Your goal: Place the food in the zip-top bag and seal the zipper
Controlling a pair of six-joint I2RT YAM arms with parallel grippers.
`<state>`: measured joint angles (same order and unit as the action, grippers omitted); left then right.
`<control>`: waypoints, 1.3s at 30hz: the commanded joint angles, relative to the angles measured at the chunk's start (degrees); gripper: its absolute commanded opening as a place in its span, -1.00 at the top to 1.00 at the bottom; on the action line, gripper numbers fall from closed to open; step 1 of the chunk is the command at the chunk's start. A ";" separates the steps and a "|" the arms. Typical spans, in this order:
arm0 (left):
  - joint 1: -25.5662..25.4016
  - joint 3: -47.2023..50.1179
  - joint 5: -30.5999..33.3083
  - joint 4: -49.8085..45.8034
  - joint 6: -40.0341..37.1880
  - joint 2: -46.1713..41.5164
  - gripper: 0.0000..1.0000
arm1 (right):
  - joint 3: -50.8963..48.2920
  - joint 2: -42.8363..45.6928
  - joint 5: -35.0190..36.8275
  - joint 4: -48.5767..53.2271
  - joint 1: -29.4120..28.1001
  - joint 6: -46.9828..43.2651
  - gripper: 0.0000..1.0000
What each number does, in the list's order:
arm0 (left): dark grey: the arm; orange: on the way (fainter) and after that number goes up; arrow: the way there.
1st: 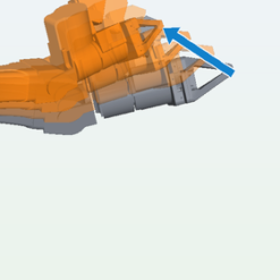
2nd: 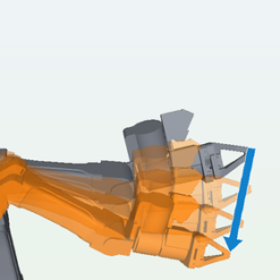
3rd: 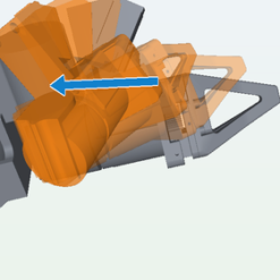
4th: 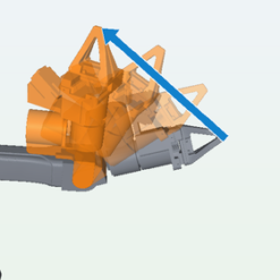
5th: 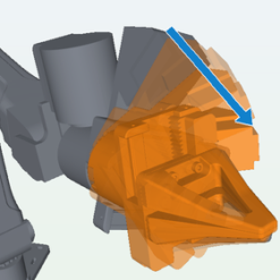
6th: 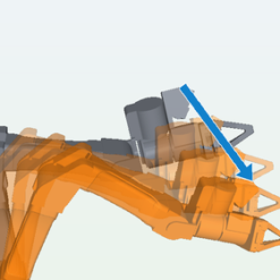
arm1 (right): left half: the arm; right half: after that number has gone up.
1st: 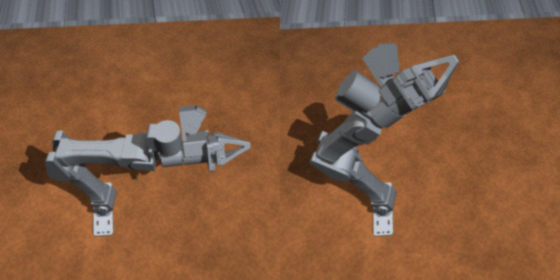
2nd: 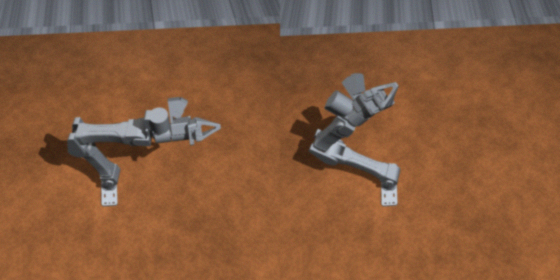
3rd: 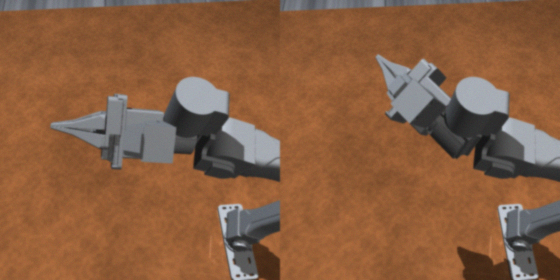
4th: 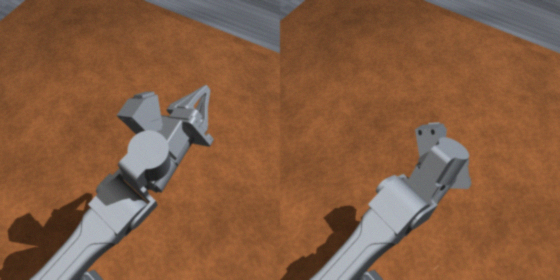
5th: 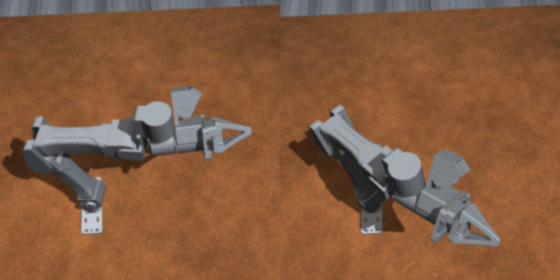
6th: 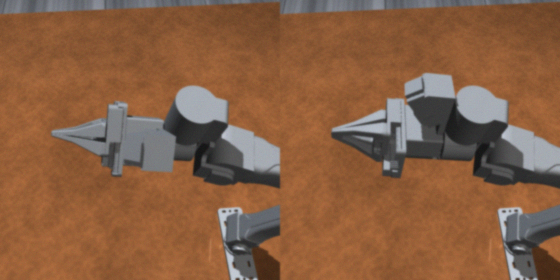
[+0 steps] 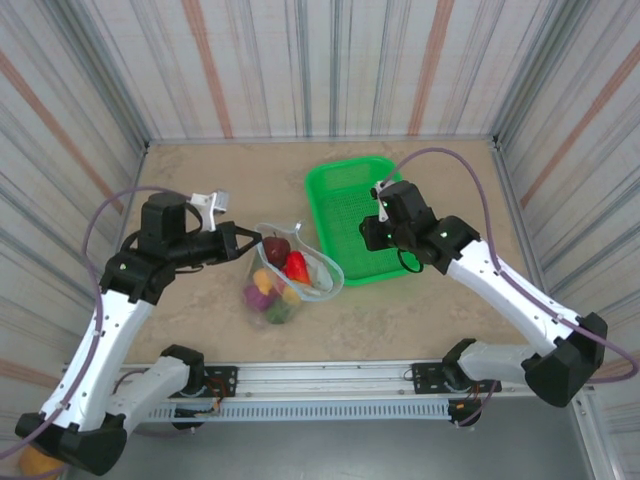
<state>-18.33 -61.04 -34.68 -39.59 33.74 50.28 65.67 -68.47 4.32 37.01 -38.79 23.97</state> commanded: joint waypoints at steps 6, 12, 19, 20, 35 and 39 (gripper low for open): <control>0.55 -3.03 8.60 -5.59 -1.53 -0.98 1.00 | -0.81 -0.57 -8.56 9.80 -3.43 0.14 0.59; 0.57 -4.09 10.67 -7.08 -2.62 -0.72 1.00 | -0.63 -3.54 -14.50 11.75 -10.56 0.19 0.62; 0.52 -4.00 10.46 -6.76 -2.55 -0.63 1.00 | -2.69 -9.52 -14.32 10.43 -14.52 1.67 0.46; 0.55 -3.94 10.32 -6.66 -2.47 -0.70 1.00 | -2.91 -10.57 -13.72 10.16 -14.41 1.94 0.38; 0.57 -1.62 3.65 -2.34 -1.39 -0.58 1.00 | 3.29 -25.12 -5.99 3.23 -5.76 -2.01 -0.21; 0.57 -1.17 2.29 -1.18 -1.14 -0.24 1.00 | 7.06 -28.72 -4.07 0.96 -2.30 -2.93 -0.25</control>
<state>-18.31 -62.94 -29.56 -43.88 32.45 50.19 69.69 -95.18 -2.44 40.51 -43.03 23.18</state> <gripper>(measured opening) 0.048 0.623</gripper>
